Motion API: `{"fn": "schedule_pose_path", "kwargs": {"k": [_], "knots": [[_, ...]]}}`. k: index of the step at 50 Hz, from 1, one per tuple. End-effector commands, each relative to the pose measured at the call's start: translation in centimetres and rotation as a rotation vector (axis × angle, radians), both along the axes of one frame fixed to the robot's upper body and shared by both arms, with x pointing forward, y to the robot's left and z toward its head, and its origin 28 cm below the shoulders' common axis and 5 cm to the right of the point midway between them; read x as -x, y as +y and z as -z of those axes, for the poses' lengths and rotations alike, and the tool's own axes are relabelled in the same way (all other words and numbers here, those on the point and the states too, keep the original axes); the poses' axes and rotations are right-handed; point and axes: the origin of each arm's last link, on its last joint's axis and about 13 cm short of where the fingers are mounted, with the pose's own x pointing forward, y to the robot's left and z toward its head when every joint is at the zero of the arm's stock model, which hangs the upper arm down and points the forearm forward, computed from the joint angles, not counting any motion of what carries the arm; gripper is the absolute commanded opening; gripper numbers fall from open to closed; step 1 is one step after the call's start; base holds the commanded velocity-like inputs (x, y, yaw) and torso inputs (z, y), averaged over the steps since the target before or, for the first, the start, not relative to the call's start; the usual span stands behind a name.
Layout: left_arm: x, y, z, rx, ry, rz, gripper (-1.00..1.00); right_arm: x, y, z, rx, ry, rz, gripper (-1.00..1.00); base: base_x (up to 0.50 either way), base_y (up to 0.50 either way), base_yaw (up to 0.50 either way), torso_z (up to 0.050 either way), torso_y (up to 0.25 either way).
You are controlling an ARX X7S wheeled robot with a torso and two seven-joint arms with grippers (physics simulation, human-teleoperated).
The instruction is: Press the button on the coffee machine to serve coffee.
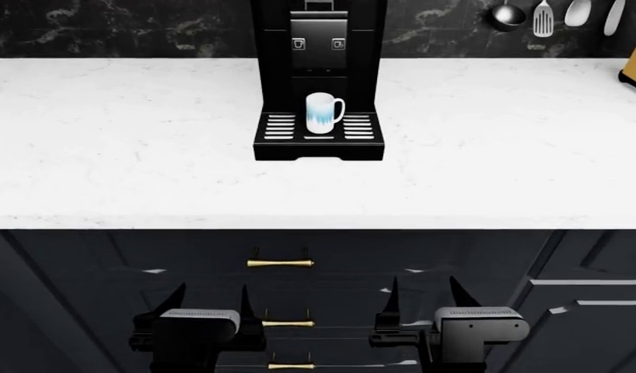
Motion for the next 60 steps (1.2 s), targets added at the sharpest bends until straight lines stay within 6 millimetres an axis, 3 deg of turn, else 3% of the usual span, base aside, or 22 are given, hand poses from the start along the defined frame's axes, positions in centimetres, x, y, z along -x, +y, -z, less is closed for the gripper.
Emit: {"fn": "schedule_pose_path", "kwargs": {"k": [1,16,48,51,60], "knots": [[0.1,0.0,0.0,0.008,0.007,0.000,1.00,0.0,-0.1,0.0,0.000,0.001,0.005,1.00,0.00,0.00,0.00,0.000,0.000],[0.1,-0.2,-0.3,0.022,-0.022,0.028,1.00,0.0,-0.1,-0.1,-0.008,-0.005,0.012,1.00,0.00,0.00,0.00,0.000,0.000],[0.2,0.0,-0.4,0.026,-0.044,0.007,1.00,-0.1,0.0,0.0,-0.003,0.011,0.008,1.00,0.00,0.00,0.00,0.048,0.000],[0.3,0.1,-0.9,0.037,-0.031,-0.010,1.00,-0.1,0.2,-0.6,-0.009,0.029,0.030,1.00,0.00,0.00,0.00,0.000,0.000],[0.5,-0.6,-5.8,-0.006,-0.090,0.047,1.00,-0.2,0.1,-6.1,0.037,-0.056,0.009,1.00,0.00,0.00,0.00,0.000,0.000]]}}
